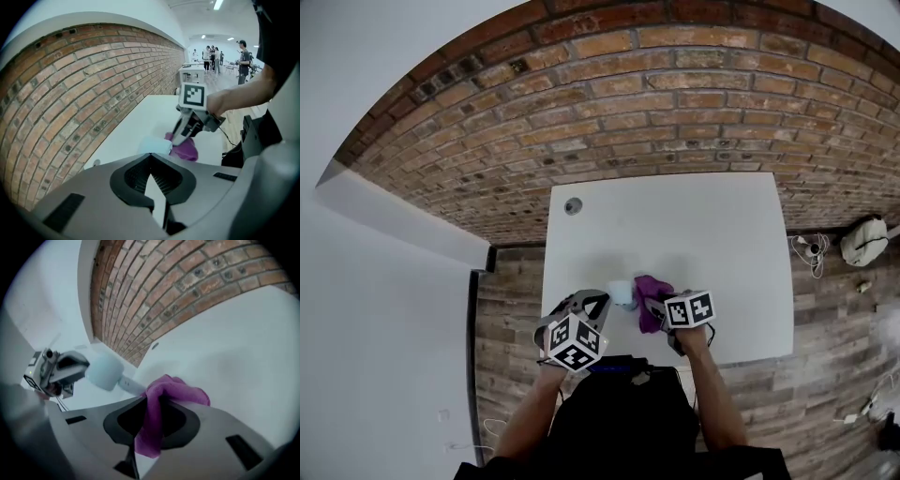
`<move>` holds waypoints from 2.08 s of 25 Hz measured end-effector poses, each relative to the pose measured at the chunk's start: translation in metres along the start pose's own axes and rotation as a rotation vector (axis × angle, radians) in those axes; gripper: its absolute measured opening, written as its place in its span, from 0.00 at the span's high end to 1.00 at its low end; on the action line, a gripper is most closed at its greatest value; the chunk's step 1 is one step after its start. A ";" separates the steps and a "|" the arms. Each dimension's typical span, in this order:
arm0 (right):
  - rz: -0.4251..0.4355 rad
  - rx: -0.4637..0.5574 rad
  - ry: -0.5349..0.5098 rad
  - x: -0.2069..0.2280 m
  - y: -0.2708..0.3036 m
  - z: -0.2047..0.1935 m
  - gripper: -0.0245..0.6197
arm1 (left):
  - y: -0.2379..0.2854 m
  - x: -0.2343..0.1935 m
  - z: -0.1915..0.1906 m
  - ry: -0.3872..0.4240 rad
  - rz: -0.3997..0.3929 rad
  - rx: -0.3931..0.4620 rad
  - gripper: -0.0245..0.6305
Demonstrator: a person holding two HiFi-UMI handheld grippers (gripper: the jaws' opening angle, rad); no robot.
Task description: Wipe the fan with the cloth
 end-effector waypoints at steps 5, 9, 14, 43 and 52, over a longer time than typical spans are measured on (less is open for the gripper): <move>0.049 0.196 -0.125 -0.027 -0.017 0.092 0.86 | -0.006 0.021 -0.029 -0.123 -0.158 -0.021 0.96; 0.128 0.125 -0.331 -0.063 0.004 0.114 0.86 | 0.005 0.035 -0.027 -0.254 -0.281 0.015 0.96; 0.135 0.039 -0.302 -0.062 0.006 0.098 0.86 | 0.014 0.026 -0.025 -0.295 -0.271 0.019 0.96; 0.208 0.289 0.231 -0.032 0.001 0.017 0.86 | 0.004 0.002 0.004 0.003 -0.134 -0.108 0.96; 0.251 0.433 0.205 -0.043 -0.046 0.044 0.86 | 0.004 0.002 0.005 0.002 -0.131 -0.112 0.96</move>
Point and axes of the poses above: the fingertips, and each gripper's own axes: y forward along the fingers, x to its right, z out of its top, the point moved 2 cm from there along -y, backward along the fingers, and after that the axes turned 1 degree about x, right-handed, at the moved point
